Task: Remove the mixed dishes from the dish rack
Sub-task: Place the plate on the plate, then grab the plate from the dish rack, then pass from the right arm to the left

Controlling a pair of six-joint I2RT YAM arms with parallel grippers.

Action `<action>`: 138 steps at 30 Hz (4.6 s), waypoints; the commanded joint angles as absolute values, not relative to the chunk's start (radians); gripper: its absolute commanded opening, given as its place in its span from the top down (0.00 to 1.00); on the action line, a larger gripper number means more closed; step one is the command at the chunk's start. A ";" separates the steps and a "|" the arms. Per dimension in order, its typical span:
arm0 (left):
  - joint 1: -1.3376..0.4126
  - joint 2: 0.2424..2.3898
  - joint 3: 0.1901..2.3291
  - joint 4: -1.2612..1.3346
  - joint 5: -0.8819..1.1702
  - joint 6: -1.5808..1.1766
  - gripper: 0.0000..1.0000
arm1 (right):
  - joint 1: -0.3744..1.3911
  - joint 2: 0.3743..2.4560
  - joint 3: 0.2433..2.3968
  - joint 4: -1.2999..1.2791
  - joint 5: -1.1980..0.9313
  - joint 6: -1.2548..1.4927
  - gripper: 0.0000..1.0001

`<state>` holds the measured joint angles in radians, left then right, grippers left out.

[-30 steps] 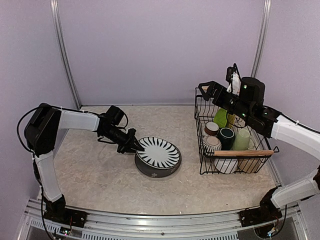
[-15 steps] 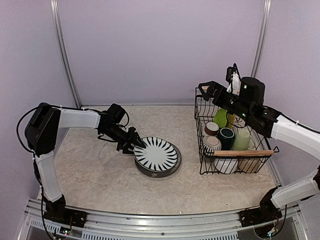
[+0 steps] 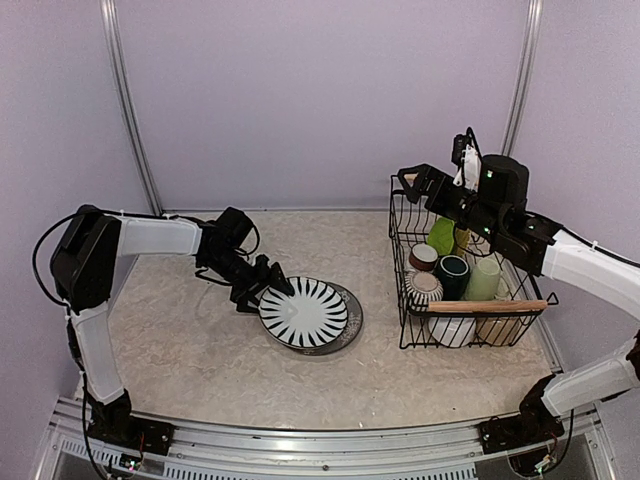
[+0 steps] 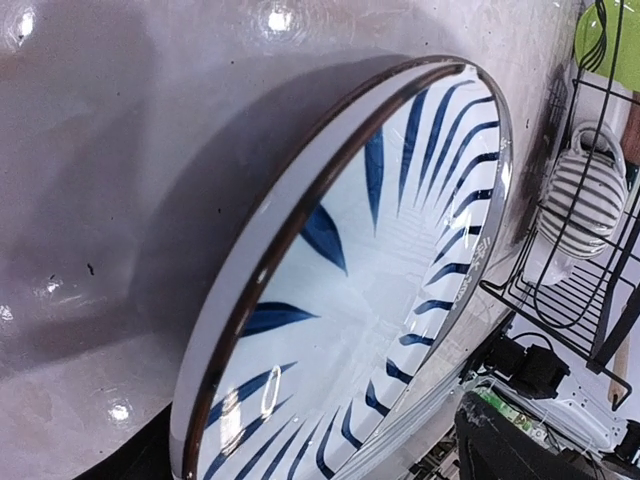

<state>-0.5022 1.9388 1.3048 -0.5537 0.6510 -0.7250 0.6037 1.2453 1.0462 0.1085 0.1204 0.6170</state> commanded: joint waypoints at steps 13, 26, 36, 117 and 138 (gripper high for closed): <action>-0.567 1.950 1.419 -0.686 0.439 -0.657 0.03 | 0.599 1.239 1.041 0.051 0.196 0.586 0.00; -0.641 2.036 1.553 -0.822 0.370 -0.562 0.01 | 0.599 1.242 1.041 0.051 0.200 0.583 0.00; -0.633 1.993 1.580 -0.875 0.229 -0.504 0.01 | 0.598 1.236 1.072 -0.058 0.309 0.551 0.00; -0.442 1.564 1.437 -0.466 0.773 -0.558 0.01 | 0.250 1.243 0.986 0.282 -0.404 0.707 1.00; -0.354 1.558 1.374 -0.366 0.833 -0.642 0.28 | 0.670 1.858 1.383 0.690 -0.637 0.978 1.00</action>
<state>-0.3603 1.5616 1.4029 -0.4198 0.7887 -0.6319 0.6373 1.8294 1.3212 0.5419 -0.5720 0.9058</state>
